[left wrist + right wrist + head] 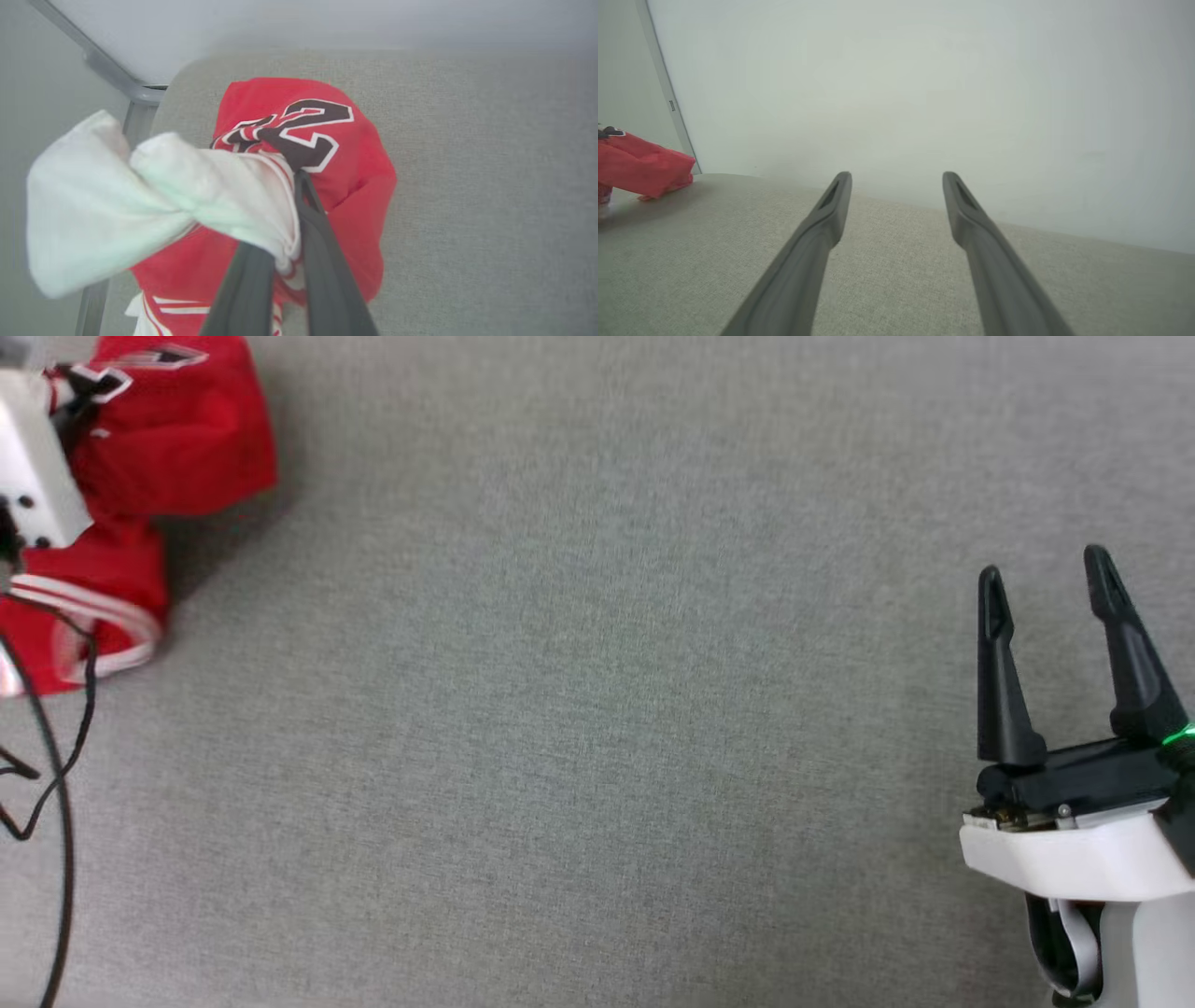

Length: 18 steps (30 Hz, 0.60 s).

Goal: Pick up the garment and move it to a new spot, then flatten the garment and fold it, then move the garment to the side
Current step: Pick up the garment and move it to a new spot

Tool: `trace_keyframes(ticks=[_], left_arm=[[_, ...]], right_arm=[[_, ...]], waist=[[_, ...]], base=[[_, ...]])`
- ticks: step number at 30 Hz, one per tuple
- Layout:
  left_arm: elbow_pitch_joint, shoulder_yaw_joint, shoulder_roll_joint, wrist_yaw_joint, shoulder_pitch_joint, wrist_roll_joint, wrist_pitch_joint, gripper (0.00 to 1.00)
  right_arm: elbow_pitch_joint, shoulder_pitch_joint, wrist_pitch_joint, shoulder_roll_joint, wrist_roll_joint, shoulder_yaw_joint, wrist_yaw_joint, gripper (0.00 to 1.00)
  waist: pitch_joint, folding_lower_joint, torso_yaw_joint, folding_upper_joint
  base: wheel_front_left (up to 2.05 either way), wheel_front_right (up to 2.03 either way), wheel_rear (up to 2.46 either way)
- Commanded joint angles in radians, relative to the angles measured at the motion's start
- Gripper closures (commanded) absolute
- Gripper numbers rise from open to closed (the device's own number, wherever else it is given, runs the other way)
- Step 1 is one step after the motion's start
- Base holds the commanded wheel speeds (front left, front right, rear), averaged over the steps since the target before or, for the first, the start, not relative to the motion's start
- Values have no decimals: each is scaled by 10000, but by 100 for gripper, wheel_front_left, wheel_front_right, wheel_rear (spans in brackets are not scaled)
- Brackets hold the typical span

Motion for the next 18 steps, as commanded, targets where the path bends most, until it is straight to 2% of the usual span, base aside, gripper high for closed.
trace_keyframes(ticks=[1, 8, 18], left_arm=[[-235, -257, -24, 21, -197, 37, -142, 100], [-1385, -1709, -605, 21, -705, 285, -613, 100], [-2370, -3837, -2614, 21, -679, 978, -1323, 100]], right_arm=[[52, 186, -21, 10, 78, -6, -7, 0], [182, 411, -21, 11, 327, -55, -7, 0], [253, 494, -21, 14, 616, -143, -7, 0]], waist=[[-455, 0, -107, 0], [-1067, 0, -449, 0], [-1342, 0, -1338, 0]], base=[[0, 0, 0], [0, 0, 0], [0, 0, 0]])
